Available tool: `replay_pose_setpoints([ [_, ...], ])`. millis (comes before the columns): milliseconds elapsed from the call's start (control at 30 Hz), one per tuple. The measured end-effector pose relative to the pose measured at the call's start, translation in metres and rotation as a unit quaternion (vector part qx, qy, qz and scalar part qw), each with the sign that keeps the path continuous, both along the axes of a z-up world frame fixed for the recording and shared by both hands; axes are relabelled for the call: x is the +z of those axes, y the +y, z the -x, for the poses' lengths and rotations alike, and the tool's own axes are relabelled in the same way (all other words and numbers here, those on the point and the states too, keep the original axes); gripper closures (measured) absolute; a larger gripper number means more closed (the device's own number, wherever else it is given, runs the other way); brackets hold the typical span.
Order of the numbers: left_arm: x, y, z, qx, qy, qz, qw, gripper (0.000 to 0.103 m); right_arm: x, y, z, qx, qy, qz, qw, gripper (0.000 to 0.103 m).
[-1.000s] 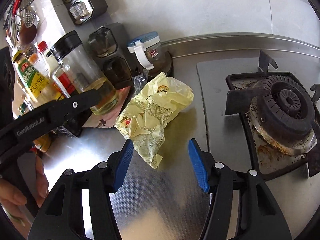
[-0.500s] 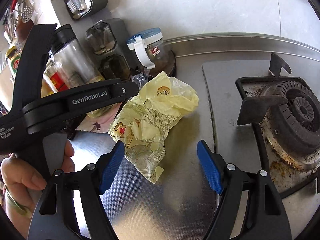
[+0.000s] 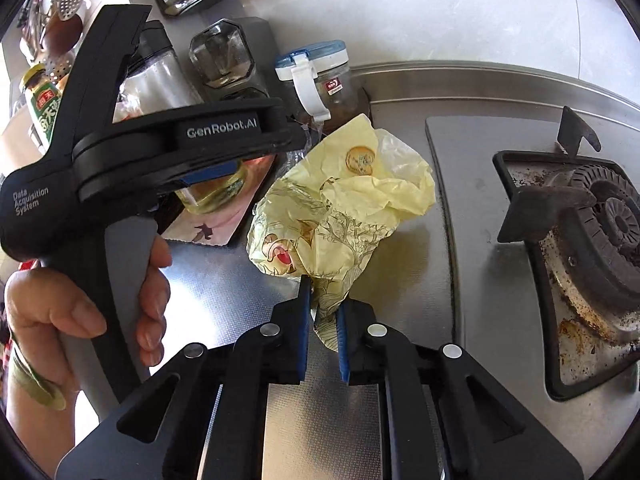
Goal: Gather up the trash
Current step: 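Grasp the yellow snack bag with the right tool while the left tool grasps the clear plastic packet, then carry snack bag and packet down over the floor bin and open both tools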
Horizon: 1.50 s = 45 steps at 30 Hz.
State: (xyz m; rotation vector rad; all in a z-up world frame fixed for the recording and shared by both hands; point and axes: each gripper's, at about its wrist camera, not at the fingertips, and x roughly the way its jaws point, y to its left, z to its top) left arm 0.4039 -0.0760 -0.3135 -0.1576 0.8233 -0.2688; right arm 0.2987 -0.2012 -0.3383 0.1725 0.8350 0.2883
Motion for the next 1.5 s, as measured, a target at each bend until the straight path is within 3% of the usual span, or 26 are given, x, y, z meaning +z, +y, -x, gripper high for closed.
replay_pose_setpoints([
  [100, -0.004, -0.007, -0.004, 0.0, 0.001, -0.02, 0.9998, 0.031, 0.0, -0.008, 0.007, -0.002, 0.012, -0.01, 1.0, 0.091],
  [267, -0.018, -0.016, -0.01, -0.005, 0.018, -0.023, 0.9996, 0.035, 0.0, -0.015, 0.017, 0.006, 0.022, -0.021, 1.0, 0.091],
  [333, -0.023, -0.018, -0.013, -0.009, 0.027, -0.022, 0.9994, 0.046, -0.001, -0.016, 0.021, 0.008, 0.021, -0.018, 1.0, 0.091],
  [400, -0.028, -0.021, -0.014, -0.012, 0.033, -0.027, 0.999, 0.066, -0.002, -0.018, 0.023, 0.009, 0.023, -0.02, 1.0, 0.091],
  [533, -0.029, -0.028, -0.007, -0.012, 0.022, -0.05, 0.9984, 0.08, -0.003, -0.02, 0.023, 0.008, 0.023, -0.019, 1.0, 0.091],
  [567, -0.029, -0.03, -0.005, -0.014, 0.02, -0.053, 0.9983, 0.087, -0.003, -0.02, 0.025, 0.008, 0.023, -0.018, 1.0, 0.091],
  [600, -0.028, -0.031, -0.002, -0.014, 0.02, -0.056, 0.9981, 0.103, -0.002, -0.02, 0.026, 0.008, 0.024, -0.017, 1.0, 0.091],
  [833, -0.015, -0.036, 0.034, -0.025, 0.018, -0.081, 0.9962, 0.103, 0.004, -0.02, 0.044, 0.002, 0.03, -0.023, 0.999, 0.091],
  [1233, 0.066, 0.005, 0.154, -0.011, -0.031, -0.092, 0.9952, 0.103, 0.049, -0.013, 0.131, 0.006, 0.011, -0.033, 0.999, 0.091],
  [1500, 0.112, 0.039, 0.245, -0.001, -0.068, -0.091, 0.9935, 0.103, 0.073, 0.003, 0.197, 0.009, 0.0, -0.015, 1.0, 0.091],
])
